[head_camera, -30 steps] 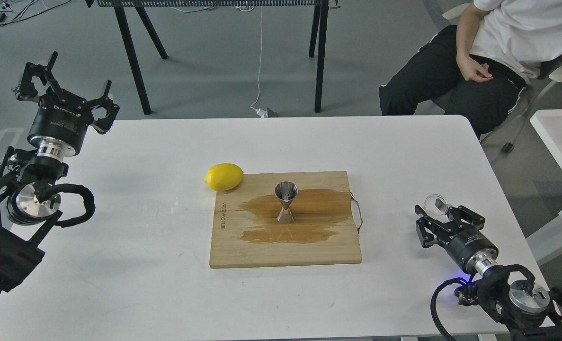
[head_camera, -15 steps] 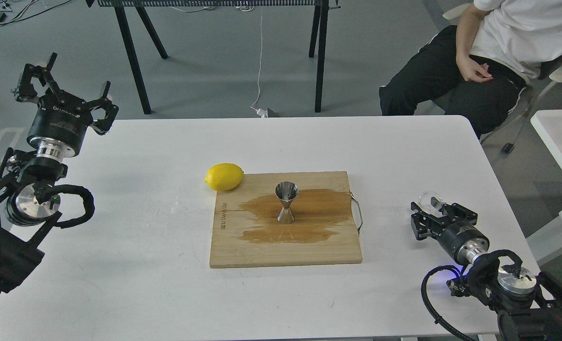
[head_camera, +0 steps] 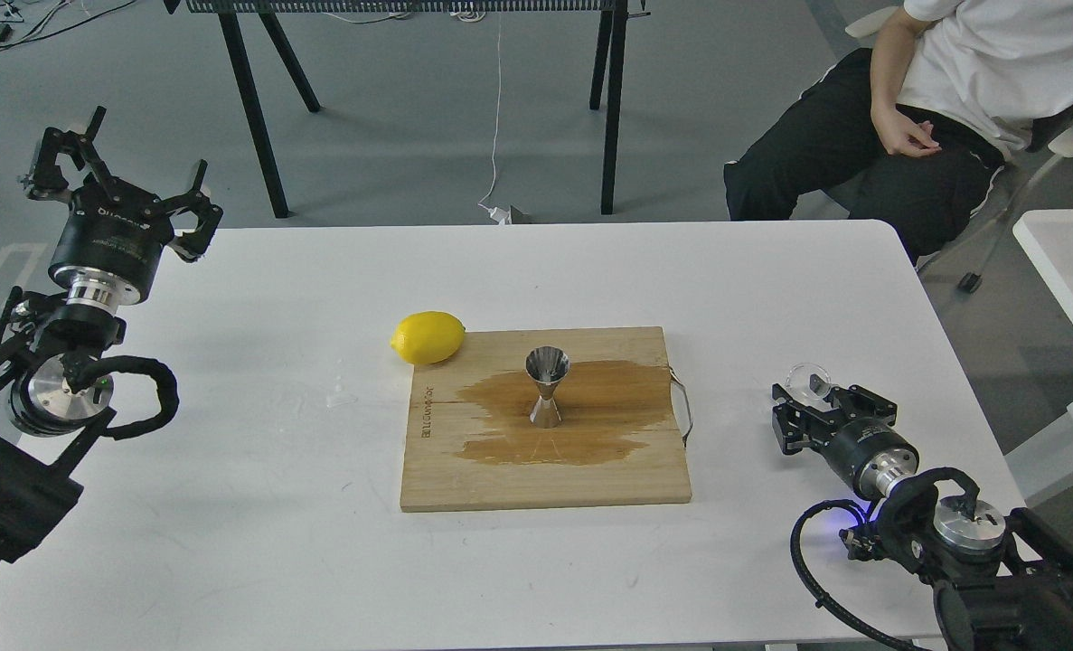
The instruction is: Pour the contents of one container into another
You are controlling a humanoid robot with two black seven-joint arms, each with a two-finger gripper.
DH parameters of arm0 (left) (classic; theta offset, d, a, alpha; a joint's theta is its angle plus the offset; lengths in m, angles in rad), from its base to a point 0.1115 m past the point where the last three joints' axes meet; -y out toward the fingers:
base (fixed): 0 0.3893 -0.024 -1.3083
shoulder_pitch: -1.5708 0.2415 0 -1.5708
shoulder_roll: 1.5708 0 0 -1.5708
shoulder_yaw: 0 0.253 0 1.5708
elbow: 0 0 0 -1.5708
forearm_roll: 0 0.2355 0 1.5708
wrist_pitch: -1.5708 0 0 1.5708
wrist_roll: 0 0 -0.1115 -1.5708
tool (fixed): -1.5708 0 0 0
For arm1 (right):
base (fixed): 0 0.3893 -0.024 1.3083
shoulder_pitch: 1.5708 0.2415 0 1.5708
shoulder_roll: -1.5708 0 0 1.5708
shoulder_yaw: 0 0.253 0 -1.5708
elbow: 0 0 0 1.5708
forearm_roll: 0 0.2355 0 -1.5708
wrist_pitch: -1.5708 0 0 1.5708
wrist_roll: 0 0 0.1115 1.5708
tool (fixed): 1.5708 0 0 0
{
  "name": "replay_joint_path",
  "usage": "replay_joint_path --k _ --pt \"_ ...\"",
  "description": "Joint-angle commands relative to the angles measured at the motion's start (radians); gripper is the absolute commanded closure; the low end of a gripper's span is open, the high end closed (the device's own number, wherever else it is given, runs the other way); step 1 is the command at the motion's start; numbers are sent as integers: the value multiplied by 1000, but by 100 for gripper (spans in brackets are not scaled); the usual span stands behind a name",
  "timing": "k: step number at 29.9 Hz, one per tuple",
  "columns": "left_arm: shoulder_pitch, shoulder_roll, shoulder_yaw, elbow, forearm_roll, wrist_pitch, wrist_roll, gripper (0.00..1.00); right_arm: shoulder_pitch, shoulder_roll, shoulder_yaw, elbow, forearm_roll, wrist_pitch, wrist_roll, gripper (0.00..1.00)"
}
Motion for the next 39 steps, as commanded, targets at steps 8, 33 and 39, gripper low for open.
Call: replay_joint_path --k 8,33,39 --pt "6 6 0 0 0 0 3 0 -2 0 3 1 1 2 4 48" --pt "6 6 -1 0 0 0 5 0 -5 0 2 1 0 8 41 12" --pt "6 7 -1 0 0 0 3 0 -6 0 -3 1 -2 46 40 56"
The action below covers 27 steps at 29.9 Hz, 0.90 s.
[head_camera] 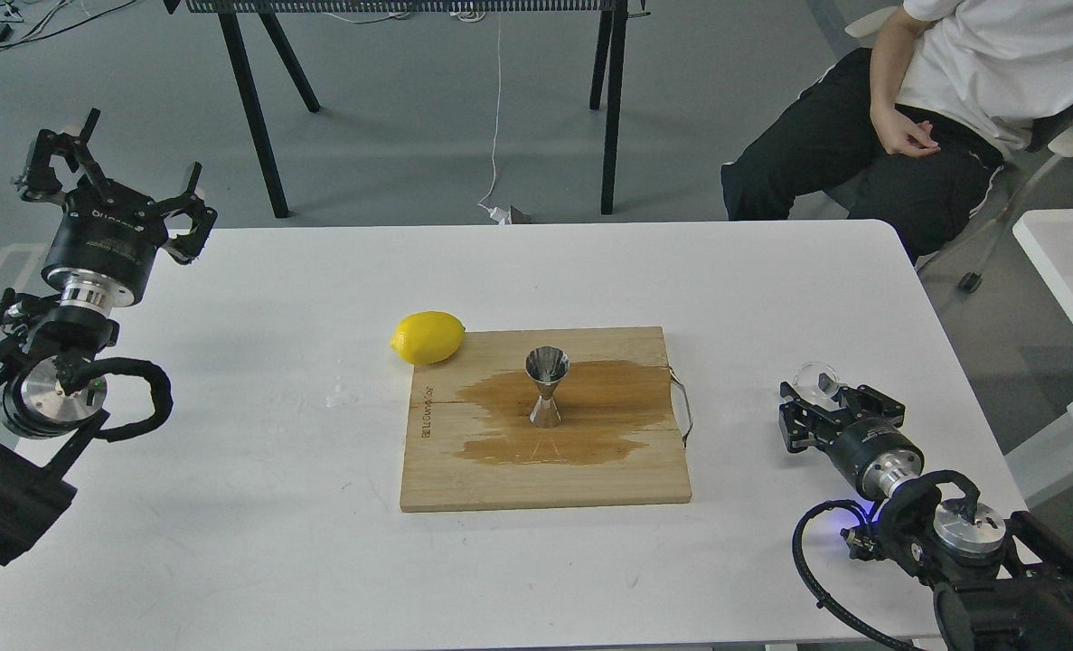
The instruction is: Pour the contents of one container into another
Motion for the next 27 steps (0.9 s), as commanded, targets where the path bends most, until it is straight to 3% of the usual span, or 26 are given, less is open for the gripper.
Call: replay_joint_path --k 1,4,5,7,11,16,17,18,20,23,24,26,27 --pt "0 1 0 0 0 0 0 0 1 0 -3 1 -2 14 -1 62" --pt "0 1 0 0 0 0 -2 0 3 2 -3 -1 -3 14 -1 62" --pt "0 1 0 0 0 0 -2 0 4 3 -3 -1 -3 14 -1 57" --pt "0 1 0 0 0 0 0 0 4 5 -3 -1 -5 5 -1 39" --pt "0 5 0 0 0 0 0 0 4 3 -3 -3 -6 3 -1 29" --pt "-2 4 0 0 0 0 0 0 4 5 -3 -18 -8 6 1 23" --pt "-2 4 0 0 0 0 0 0 4 3 -3 -18 -8 12 1 26" --pt "-2 4 2 -2 0 0 0 0 3 5 -3 -18 -8 14 -1 36" --pt "-2 5 0 0 0 0 0 0 3 5 -5 -19 -8 14 -4 62" --pt "-2 5 0 0 0 0 0 0 4 5 -5 -19 -8 8 -7 63" --pt "0 5 0 0 0 0 0 0 4 5 -5 -18 -8 8 -7 59" --pt "-2 5 0 0 0 0 0 0 4 5 -3 -18 -8 3 -5 32" --pt "0 5 0 0 0 0 0 0 4 5 -3 -18 -8 3 -4 28"
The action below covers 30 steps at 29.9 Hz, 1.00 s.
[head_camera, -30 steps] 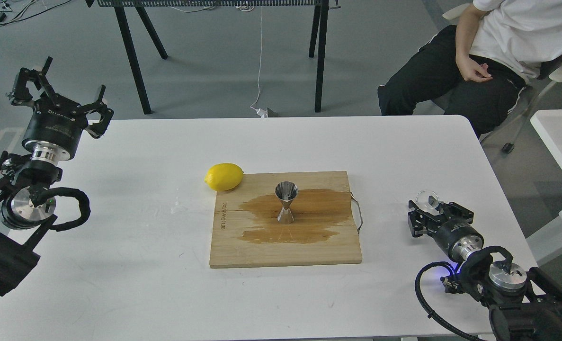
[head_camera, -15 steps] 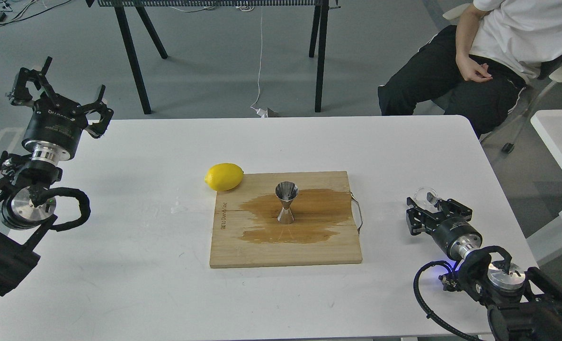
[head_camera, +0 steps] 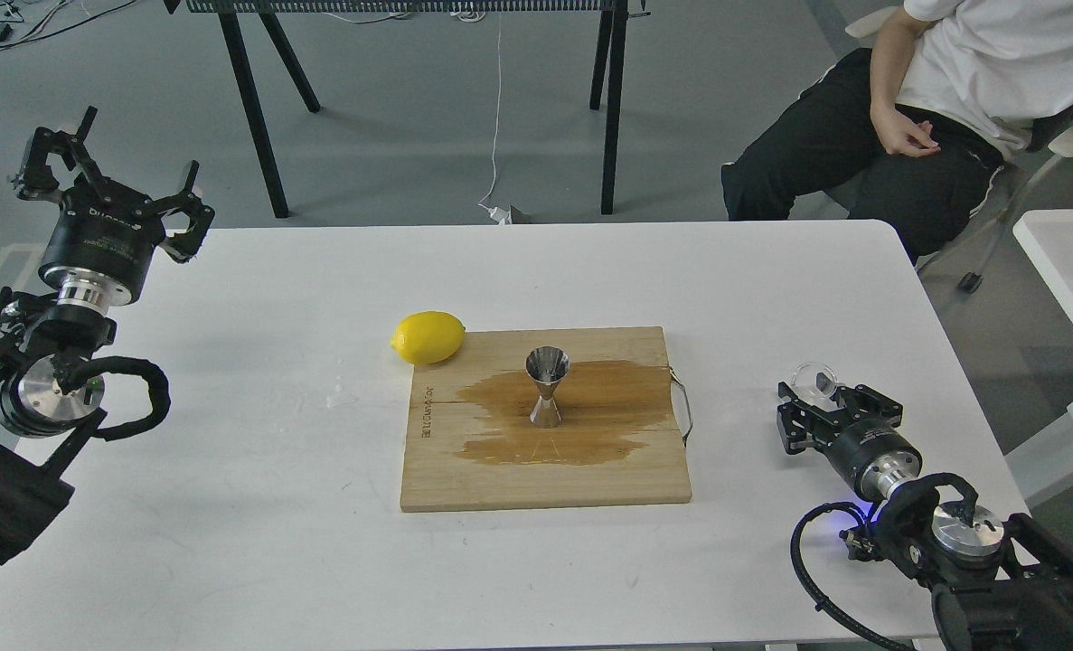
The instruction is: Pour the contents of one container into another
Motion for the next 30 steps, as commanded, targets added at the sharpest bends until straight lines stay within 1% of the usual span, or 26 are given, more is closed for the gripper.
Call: replay_joint_path --k 1,5,10,13,17,21,23,26,30 --pt "2 0 0 0 0 0 0 0 0 0 2 1 0 -3 4 26" --pt "0 0 0 0 0 0 0 0 0 0 2 1 0 3 7 25" --pt "0 0 0 0 0 0 0 0 0 0 2 -1 0 -1 9 20" --pt "0 0 2 0 0 0 0 0 0 0 2 -1 0 -1 9 11" --pt "2 2 0 -1 0 0 -2 0 -7 0 2 18 3 10 6 11" --pt "2 13 0 -1 -2 -2 -2 0 -26 -9 18 94 5 19 4 10" --pt "2 16 0 -3 -3 -2 -2 0 -50 -21 26 148 5 26 4 6" --pt "2 17 0 -3 -3 -2 -2 0 -56 -58 38 208 5 33 6 6" --pt "2 16 0 -3 -3 -2 -2 0 -50 -72 51 232 3 60 9 4"
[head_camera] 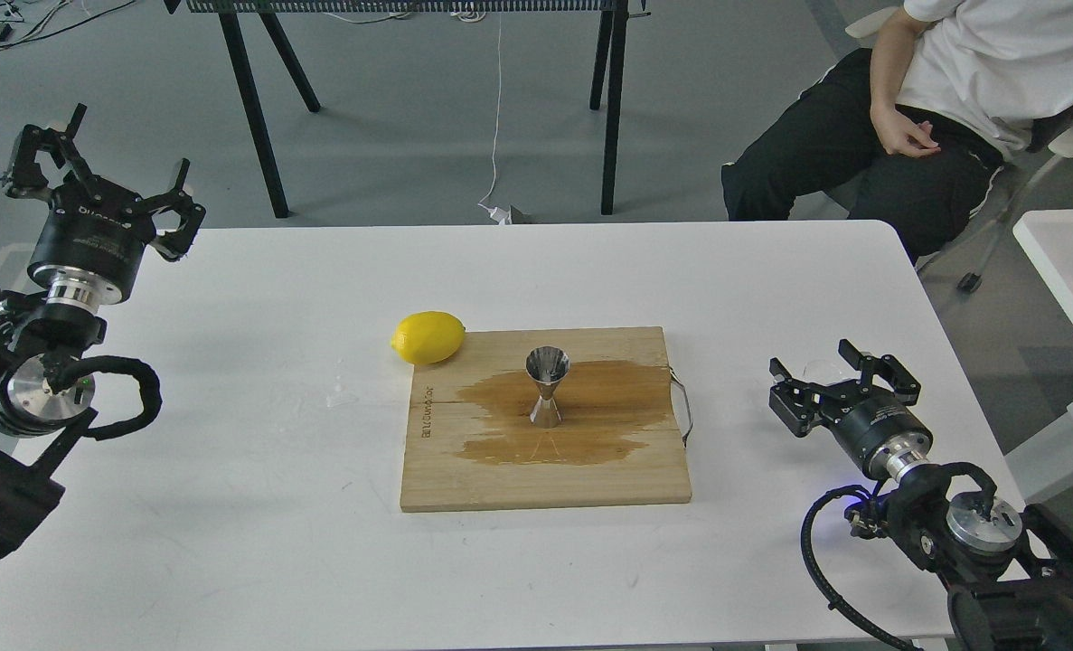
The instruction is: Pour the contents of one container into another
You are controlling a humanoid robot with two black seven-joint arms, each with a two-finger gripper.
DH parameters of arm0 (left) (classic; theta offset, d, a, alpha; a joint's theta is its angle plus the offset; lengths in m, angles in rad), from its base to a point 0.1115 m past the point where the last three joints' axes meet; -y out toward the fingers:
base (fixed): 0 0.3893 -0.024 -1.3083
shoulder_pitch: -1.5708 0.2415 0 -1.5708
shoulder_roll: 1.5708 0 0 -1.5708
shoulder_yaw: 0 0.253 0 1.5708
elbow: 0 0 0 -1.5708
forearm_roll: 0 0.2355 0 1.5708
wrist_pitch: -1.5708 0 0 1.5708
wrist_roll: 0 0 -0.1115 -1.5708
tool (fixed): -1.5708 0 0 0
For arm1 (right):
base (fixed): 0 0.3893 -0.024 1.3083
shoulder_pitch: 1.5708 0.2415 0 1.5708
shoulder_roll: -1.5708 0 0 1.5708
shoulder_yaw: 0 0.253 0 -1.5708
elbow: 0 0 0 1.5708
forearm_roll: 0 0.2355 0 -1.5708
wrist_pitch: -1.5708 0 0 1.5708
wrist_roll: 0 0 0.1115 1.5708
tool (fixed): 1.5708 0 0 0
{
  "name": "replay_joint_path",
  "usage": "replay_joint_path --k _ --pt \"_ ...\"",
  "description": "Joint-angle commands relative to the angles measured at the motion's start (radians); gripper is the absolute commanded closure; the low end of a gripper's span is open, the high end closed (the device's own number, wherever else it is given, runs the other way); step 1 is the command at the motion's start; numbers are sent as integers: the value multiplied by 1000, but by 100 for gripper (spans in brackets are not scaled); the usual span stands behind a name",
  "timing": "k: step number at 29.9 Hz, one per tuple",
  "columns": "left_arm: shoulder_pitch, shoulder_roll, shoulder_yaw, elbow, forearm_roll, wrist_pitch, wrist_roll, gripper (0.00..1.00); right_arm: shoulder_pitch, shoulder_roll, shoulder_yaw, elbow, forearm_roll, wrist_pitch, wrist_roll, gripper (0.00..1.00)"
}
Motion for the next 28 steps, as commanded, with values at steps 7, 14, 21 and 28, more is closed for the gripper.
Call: replay_joint_path --k 7,14,21,28 --pt "-2 -1 0 1 0 2 0 0 112 -76 24 15 -9 56 8 1" --pt "-3 -7 -2 4 -3 0 5 0 262 -105 20 1 -127 132 85 0" --pt "0 -13 -28 3 -3 0 8 0 382 -93 7 -80 -199 168 155 0" --pt "0 -13 -26 4 -25 -1 8 0 399 -78 10 -94 -199 163 157 0"
